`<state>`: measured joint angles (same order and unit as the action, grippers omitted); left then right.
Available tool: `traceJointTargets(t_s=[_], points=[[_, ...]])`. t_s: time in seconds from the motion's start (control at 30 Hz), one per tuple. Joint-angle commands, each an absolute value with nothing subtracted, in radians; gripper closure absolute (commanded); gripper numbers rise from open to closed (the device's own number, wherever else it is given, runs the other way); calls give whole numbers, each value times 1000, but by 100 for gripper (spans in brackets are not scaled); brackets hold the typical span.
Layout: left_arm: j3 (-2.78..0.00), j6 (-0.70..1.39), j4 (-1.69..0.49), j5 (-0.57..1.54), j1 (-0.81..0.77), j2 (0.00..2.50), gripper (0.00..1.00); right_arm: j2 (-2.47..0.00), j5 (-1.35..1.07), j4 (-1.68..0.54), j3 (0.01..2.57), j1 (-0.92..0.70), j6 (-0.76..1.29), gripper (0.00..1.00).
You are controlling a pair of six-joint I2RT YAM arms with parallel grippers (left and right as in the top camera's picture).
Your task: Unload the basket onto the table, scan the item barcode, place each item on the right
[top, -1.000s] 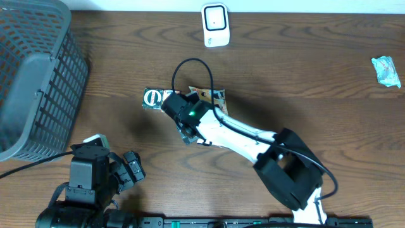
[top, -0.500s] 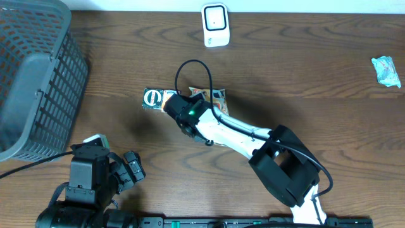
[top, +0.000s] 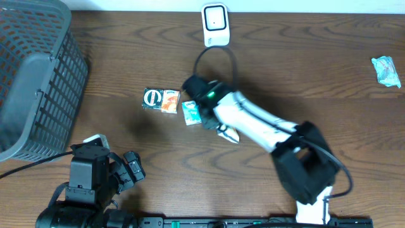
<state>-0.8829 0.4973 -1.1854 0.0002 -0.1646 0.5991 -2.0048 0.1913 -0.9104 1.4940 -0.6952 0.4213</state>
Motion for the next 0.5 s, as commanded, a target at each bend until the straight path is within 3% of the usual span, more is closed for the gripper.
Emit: traceJointTargets(t_s=[0.0, 0.23, 0.47], points=[[-881, 495, -1188, -9, -162, 595, 2, -1898, -162, -900, 1487, -580, 310, 99], [-881, 495, -1188, -9, -162, 595, 2, -1859, -750, -892, 1478, -362, 126, 99], [-881, 495, -1188, -9, -162, 595, 2, -1859, -896, -824, 1353, -244, 111, 99]])
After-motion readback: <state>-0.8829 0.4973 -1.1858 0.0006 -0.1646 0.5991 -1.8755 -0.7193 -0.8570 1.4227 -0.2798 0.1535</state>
